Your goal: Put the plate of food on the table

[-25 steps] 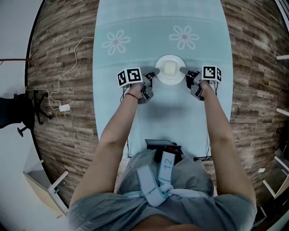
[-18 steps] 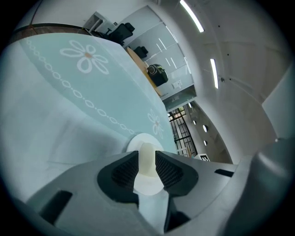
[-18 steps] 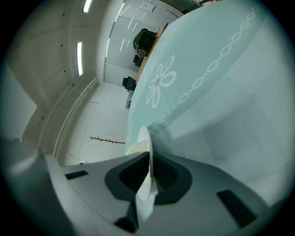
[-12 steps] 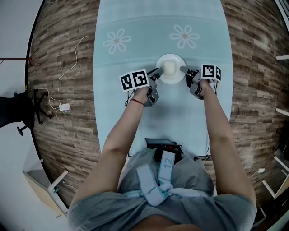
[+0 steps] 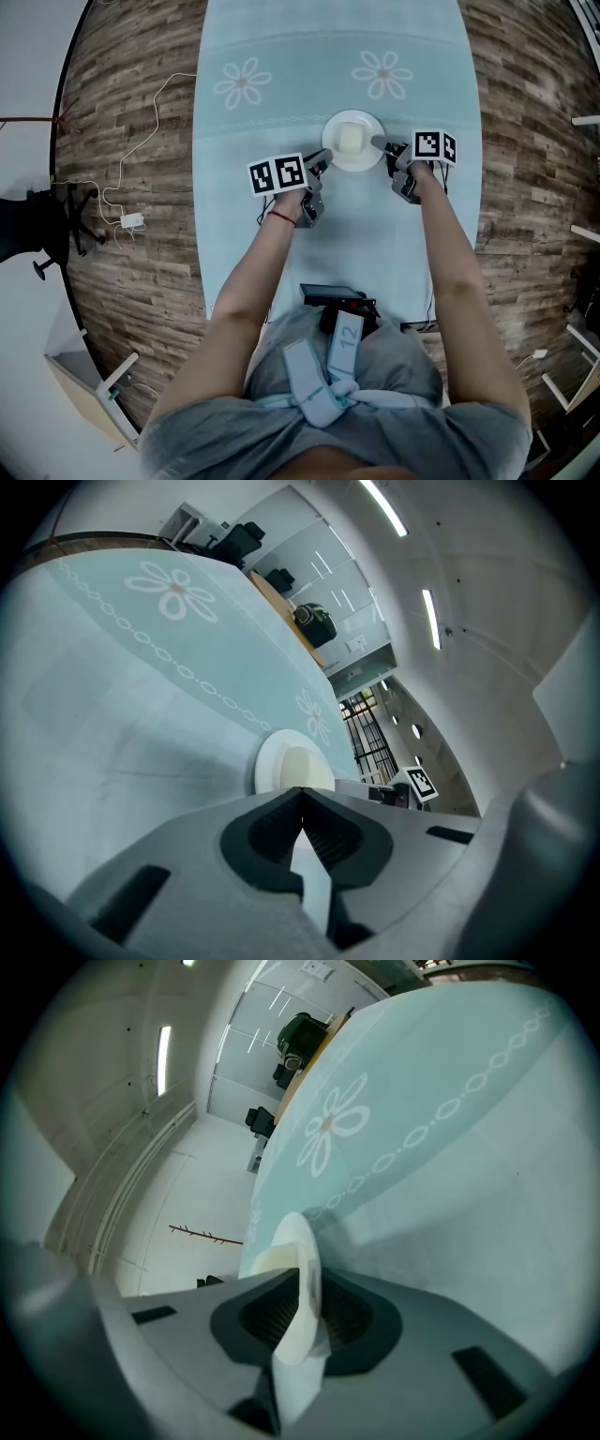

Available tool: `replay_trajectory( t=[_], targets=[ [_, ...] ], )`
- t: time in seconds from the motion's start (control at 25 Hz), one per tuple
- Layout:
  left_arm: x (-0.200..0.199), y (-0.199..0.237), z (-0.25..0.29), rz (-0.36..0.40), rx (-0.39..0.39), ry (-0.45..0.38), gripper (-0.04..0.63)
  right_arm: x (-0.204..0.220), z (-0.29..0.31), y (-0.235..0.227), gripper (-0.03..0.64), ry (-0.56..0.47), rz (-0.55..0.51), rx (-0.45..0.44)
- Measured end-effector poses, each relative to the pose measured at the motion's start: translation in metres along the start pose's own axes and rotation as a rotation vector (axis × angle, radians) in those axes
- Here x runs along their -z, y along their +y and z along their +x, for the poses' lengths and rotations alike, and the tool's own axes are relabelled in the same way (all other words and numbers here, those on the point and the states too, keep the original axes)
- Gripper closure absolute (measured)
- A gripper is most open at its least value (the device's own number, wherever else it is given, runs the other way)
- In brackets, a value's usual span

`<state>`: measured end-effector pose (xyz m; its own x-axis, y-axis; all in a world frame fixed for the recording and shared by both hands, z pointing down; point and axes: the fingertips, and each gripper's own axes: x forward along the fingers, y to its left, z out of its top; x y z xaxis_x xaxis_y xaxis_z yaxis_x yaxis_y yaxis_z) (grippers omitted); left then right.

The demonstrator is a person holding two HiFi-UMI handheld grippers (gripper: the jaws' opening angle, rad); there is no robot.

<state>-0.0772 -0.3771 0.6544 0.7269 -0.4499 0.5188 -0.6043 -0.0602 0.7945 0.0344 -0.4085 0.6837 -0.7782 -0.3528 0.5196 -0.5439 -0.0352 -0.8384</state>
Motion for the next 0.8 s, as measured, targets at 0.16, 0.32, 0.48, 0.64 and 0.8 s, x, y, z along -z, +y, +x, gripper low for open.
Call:
replay_trajectory(
  t=[0.16, 0.32, 0.48, 0.64, 0.8],
  targets=[
    [0.003, 0.003, 0.000, -0.009, 0.000, 0.009, 0.577, 0.001, -0.001, -0.004, 0.575, 0.025, -0.055, 0.066],
    [0.004, 0.003, 0.002, -0.016, 0.002, 0.021, 0.577, -0.002, -0.006, -0.010, 0.571, 0.054, -0.128, 0.152],
    [0.004, 0.001, 0.002, -0.009, 0.008, 0.024, 0.577, -0.007, -0.016, -0.014, 0.569, 0.054, -0.205, 0.235],
    [0.004, 0.002, 0.003, 0.013, 0.014, 0.024, 0.576, -0.010, -0.022, -0.003, 0.569, 0.015, -0.308, 0.268],
    [0.003, -0.001, 0.004, 0.087, 0.018, 0.011, 0.575, -0.008, -0.025, 0.017, 0.571, -0.040, -0.424, 0.252]
  ],
)
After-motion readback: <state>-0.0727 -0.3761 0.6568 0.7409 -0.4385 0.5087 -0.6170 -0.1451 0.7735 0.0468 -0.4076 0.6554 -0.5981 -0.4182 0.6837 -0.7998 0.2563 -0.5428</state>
